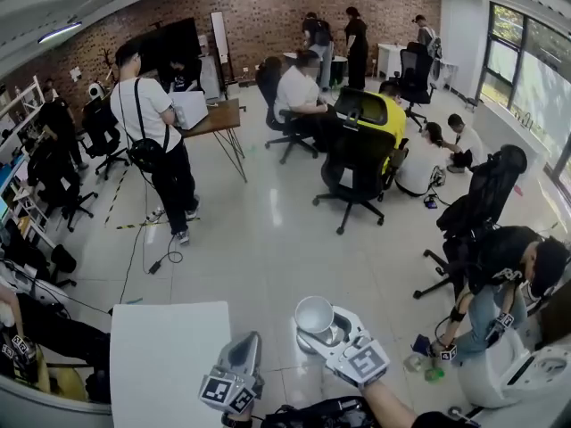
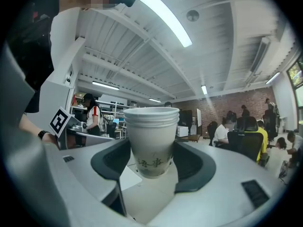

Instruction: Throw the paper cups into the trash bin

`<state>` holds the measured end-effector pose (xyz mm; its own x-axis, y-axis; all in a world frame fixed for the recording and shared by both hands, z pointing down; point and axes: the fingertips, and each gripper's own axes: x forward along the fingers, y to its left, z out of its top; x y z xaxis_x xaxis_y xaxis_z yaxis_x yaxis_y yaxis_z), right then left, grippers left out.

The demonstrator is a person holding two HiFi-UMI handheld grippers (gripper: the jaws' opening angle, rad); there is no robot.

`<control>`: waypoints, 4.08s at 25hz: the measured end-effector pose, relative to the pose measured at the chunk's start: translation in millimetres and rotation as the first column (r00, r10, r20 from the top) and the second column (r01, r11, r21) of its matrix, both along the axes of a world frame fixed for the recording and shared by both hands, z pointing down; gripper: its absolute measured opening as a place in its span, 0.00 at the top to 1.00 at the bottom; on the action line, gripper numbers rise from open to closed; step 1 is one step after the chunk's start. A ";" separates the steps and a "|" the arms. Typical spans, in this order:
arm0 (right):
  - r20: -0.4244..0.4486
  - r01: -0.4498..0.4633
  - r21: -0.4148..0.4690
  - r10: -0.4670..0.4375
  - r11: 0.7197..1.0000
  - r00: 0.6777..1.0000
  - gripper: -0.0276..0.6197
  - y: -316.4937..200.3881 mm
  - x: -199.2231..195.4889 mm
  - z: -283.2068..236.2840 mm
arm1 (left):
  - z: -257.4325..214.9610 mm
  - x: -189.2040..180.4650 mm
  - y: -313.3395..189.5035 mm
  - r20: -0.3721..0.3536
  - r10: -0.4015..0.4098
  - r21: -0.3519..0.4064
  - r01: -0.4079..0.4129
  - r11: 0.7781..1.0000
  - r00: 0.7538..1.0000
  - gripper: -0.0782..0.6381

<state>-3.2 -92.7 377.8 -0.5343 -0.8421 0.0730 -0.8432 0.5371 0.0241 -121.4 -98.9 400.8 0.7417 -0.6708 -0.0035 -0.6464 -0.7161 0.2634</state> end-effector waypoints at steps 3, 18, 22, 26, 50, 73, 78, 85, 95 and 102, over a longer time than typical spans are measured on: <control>0.000 0.008 0.012 -0.008 1.000 1.000 0.50 -18.3 13.5 -4.5 | -2.1 15.9 -15.7 0.007 -0.008 0.001 0.008 1.000 1.000 0.89; 0.049 0.049 0.011 -0.049 0.999 0.998 0.50 -98.1 115.6 -2.4 | -13.7 107.3 -93.9 0.009 -0.067 0.006 0.067 0.998 0.998 0.89; 0.050 0.079 0.008 -0.079 0.997 0.996 0.50 -105.7 129.4 -1.2 | -17.4 126.3 -100.2 -0.017 -0.067 0.013 0.067 0.998 0.998 0.89; 0.086 0.092 -0.019 -0.090 0.996 0.992 0.50 -110.4 141.7 -1.0 | -16.6 145.8 -105.4 -0.002 -0.069 0.007 0.069 0.998 0.998 0.89; 0.088 0.102 -0.140 -0.091 0.985 0.992 0.50 -143.1 131.9 39.4 | 8.3 156.0 -146.6 0.053 -0.043 -0.059 0.046 0.997 0.998 0.89; 0.132 0.175 -0.422 -0.130 0.890 0.983 0.50 -163.9 79.8 237.5 | 192.3 116.7 -149.0 0.139 -0.022 -0.340 0.069 0.938 0.990 0.89; 0.157 0.161 -0.522 -0.091 0.838 0.983 0.50 -160.6 74.6 314.6 | 254.2 115.7 -149.1 0.139 0.000 -0.401 0.056 0.914 0.990 0.89; 0.142 0.161 -0.587 -0.095 0.793 0.985 0.50 -149.7 65.7 392.3 | 337.1 88.3 -138.6 0.145 -0.040 -0.486 0.107 0.868 0.989 0.89; 0.092 0.106 -0.634 -0.061 0.766 0.994 0.50 -159.2 63.8 520.0 | 441.0 82.4 -131.8 0.151 -0.041 -0.531 0.116 0.839 0.988 0.89; 0.089 0.089 -0.748 -0.033 0.658 0.995 0.50 -149.3 65.6 635.8 | 508.6 81.4 -130.5 0.198 -0.042 -0.584 0.152 0.797 0.979 0.89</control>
